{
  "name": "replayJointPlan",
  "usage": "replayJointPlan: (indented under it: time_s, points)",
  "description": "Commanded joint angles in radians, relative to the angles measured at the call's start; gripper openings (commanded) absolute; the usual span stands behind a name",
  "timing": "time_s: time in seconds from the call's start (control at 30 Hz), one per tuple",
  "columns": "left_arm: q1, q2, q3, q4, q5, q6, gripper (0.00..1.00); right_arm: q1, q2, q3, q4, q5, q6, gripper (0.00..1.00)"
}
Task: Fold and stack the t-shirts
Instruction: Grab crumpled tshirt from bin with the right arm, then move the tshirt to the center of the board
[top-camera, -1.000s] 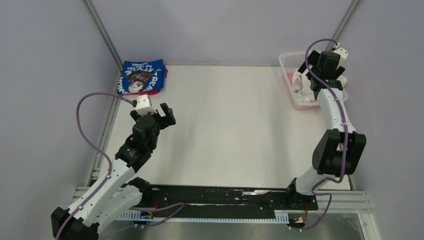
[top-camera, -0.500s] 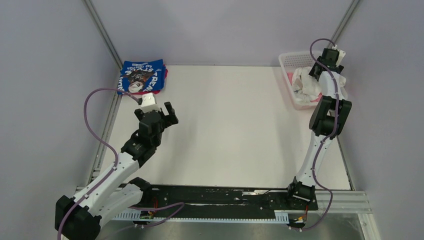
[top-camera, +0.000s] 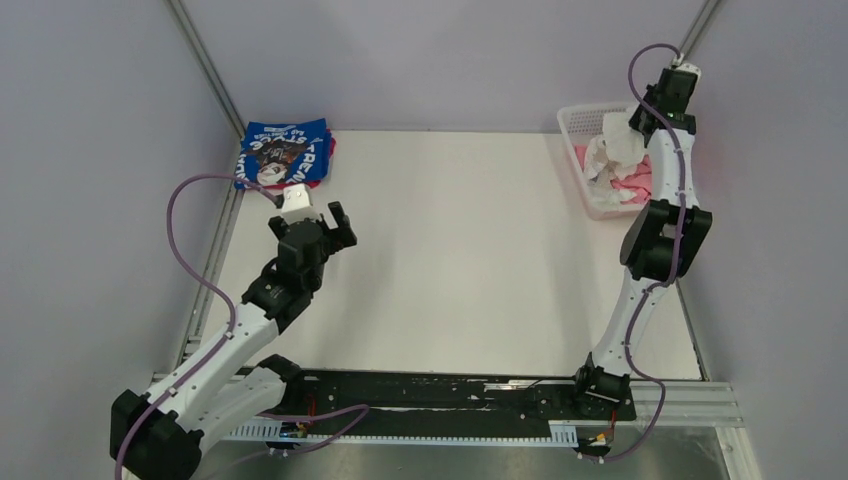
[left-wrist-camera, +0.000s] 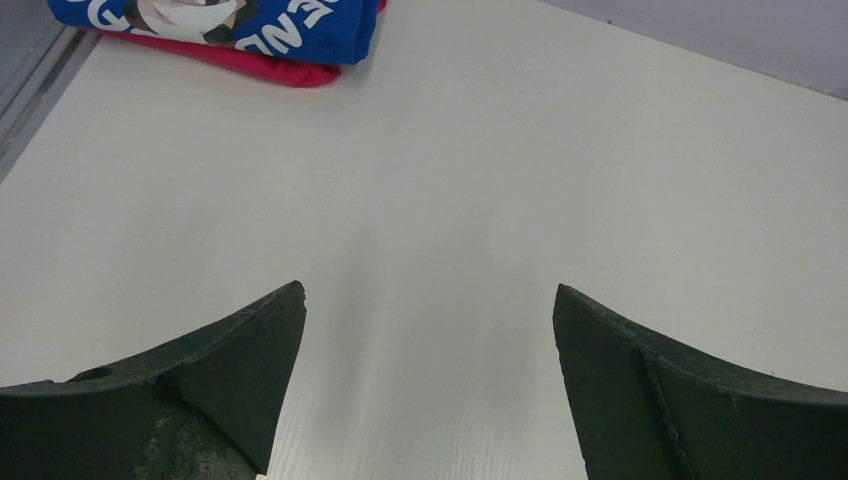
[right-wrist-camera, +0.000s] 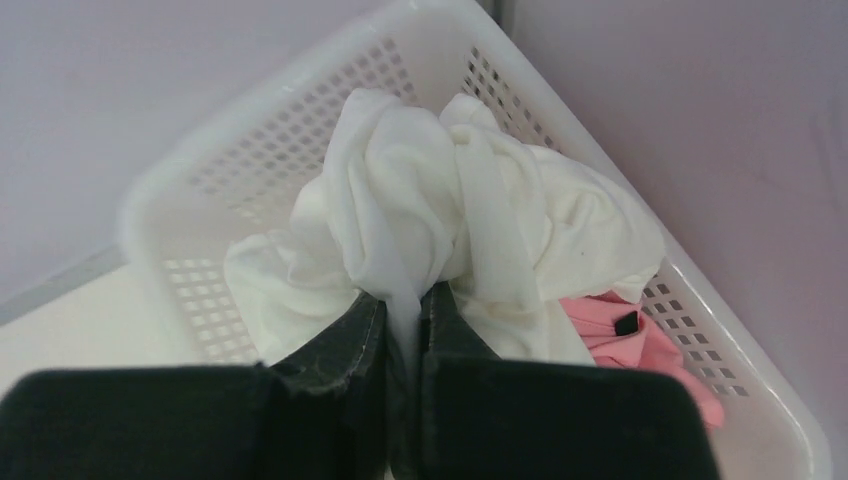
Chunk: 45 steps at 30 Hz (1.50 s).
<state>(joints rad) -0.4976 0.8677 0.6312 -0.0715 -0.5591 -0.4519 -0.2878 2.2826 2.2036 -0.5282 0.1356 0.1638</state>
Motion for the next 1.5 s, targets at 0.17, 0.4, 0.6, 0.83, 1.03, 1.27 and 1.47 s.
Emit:
replayJointPlan:
  time_s: [0.17,0.4,0.6,0.83,1.03,1.27,1.47]
  points:
    - [0.001,-0.063,0.028,0.005,-0.004,-0.044,1.0,0.138,-0.463,0.048,0.167,-0.291,0.023,0.0]
    - [0.001,-0.1,0.03,-0.02,0.01,-0.063,1.0,0.33,-0.624,0.019,0.221,-0.522,0.102,0.0]
    - [0.001,-0.147,0.045,-0.097,-0.008,-0.104,1.0,0.529,-0.666,-0.004,0.295,-0.582,0.161,0.0]
    - [0.001,-0.19,0.097,-0.278,-0.095,-0.214,1.0,0.624,-0.729,-0.292,0.33,-0.463,0.27,0.0]
    - [0.0,-0.172,0.104,-0.372,-0.104,-0.289,1.0,0.606,-0.939,-0.938,0.319,0.047,0.372,0.46]
    - [0.001,-0.032,0.143,-0.401,0.027,-0.321,1.0,0.494,-1.076,-1.304,0.187,0.148,0.487,1.0]
    - [0.001,0.125,0.125,-0.354,0.132,-0.323,1.0,0.492,-1.116,-1.344,0.166,0.119,0.36,1.0]
